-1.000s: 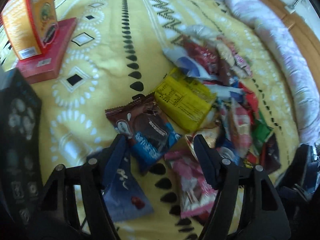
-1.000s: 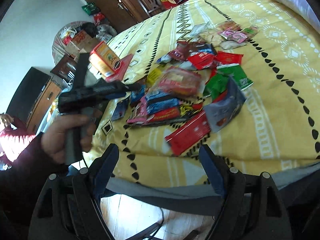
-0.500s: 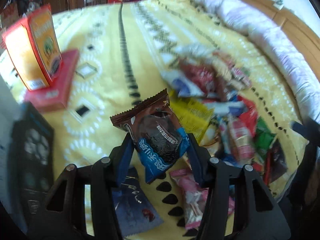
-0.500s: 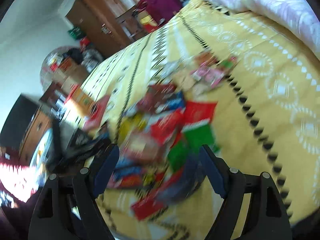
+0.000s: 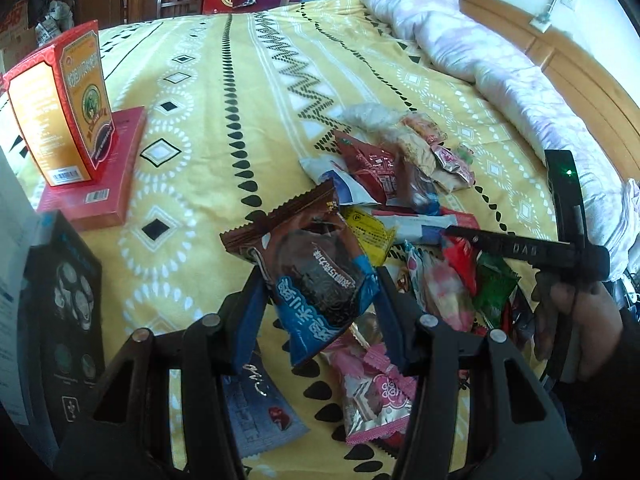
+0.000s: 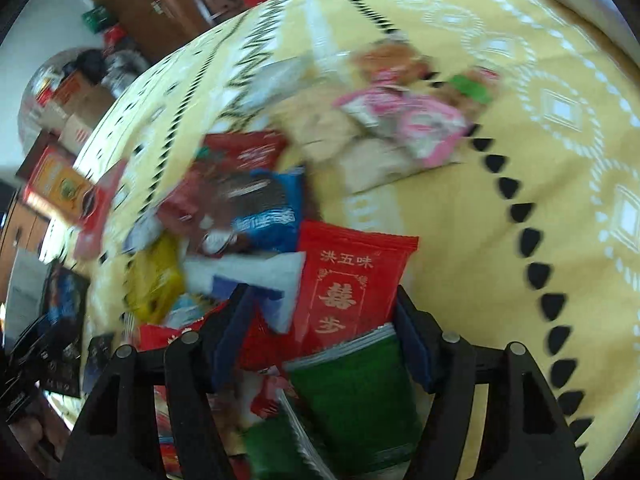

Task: Organize snacks
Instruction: 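Grasp a brown chocolate packet with the left tool while the right grasps a red stick packet, then carry both snacks to the glass bowl and open both tools over it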

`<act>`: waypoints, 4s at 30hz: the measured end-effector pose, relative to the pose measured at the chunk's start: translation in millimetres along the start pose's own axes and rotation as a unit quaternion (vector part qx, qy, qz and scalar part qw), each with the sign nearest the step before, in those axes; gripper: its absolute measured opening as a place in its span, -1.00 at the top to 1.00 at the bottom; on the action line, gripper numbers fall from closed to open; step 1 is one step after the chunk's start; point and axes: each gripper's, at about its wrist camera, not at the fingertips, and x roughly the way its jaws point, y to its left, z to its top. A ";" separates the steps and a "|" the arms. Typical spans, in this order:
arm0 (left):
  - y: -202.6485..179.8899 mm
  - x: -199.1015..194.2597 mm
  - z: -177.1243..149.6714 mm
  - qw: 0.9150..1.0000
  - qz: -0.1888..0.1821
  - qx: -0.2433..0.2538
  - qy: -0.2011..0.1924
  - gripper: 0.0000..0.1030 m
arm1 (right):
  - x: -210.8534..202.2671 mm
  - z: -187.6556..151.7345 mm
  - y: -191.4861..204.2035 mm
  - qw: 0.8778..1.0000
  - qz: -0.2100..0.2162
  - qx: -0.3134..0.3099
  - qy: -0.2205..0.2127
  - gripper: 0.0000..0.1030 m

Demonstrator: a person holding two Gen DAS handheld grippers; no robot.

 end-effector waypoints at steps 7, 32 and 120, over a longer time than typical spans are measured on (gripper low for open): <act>0.1 -4.6 -1.1 1.000 -0.008 0.001 -0.003 -0.04 | -2.3 -0.8 -2.9 1.000 -0.017 -0.026 -0.003 0.08; -1.7 -17.5 -10.7 0.999 -0.028 -0.022 0.001 -0.04 | -7.4 -15.8 6.7 0.994 0.103 0.002 -0.031 0.09; 271.7 -305.1 -115.5 0.918 0.274 -0.238 -0.161 -0.21 | -73.9 -93.7 607.4 0.865 0.342 -0.368 0.000 0.45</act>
